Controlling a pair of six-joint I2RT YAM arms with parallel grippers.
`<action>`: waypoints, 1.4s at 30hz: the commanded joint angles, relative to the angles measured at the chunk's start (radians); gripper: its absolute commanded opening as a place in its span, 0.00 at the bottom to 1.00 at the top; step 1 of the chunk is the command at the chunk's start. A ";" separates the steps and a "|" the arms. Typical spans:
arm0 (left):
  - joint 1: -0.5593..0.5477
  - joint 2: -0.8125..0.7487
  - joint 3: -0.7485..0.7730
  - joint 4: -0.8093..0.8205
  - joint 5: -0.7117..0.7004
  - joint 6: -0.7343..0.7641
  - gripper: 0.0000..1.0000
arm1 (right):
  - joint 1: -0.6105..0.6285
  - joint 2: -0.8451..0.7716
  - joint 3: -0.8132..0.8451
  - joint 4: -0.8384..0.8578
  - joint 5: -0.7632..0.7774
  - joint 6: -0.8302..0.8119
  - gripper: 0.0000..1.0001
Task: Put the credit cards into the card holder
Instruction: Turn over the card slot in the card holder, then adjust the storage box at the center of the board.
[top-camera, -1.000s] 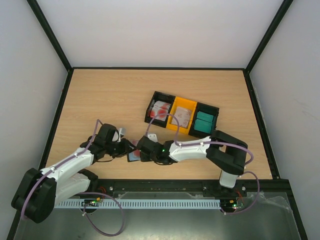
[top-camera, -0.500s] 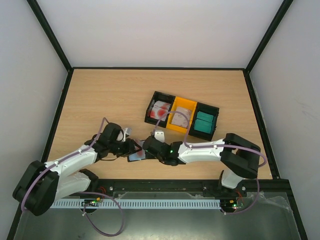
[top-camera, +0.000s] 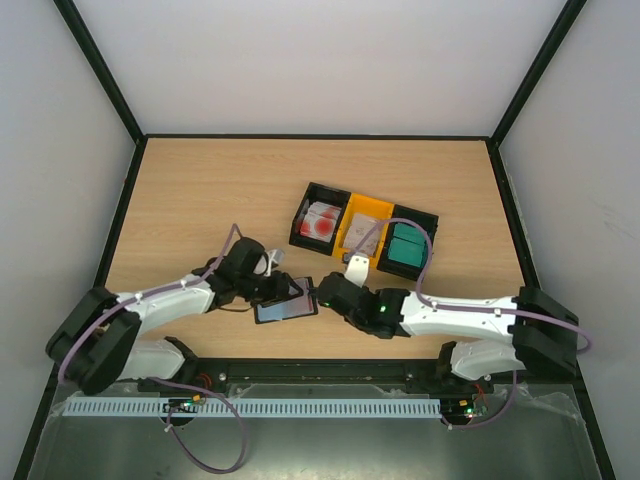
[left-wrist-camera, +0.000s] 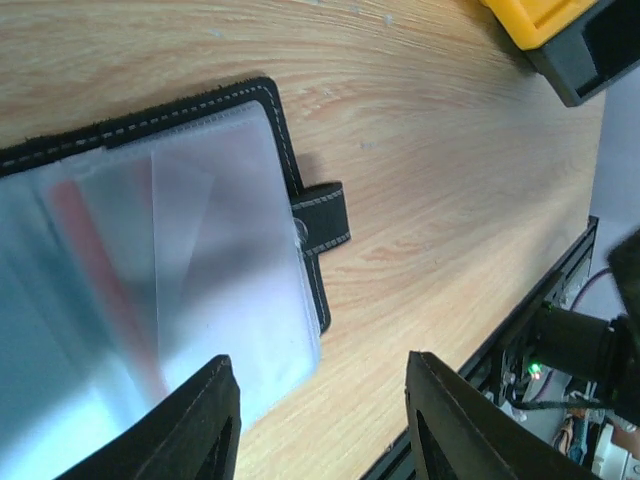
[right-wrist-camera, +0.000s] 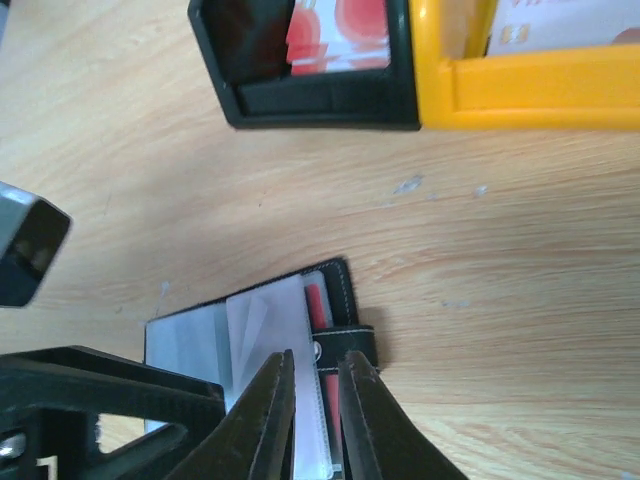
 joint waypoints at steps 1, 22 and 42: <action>-0.026 0.088 0.049 0.045 -0.034 0.008 0.48 | -0.014 -0.077 -0.035 -0.071 0.120 0.049 0.15; 0.005 -0.159 0.242 -0.303 -0.392 0.073 0.75 | -0.433 -0.193 0.307 -0.422 -0.062 -0.612 0.56; 0.099 0.307 0.402 -0.089 -0.350 0.074 0.23 | -0.938 -0.176 0.155 -0.398 -0.149 -0.513 0.70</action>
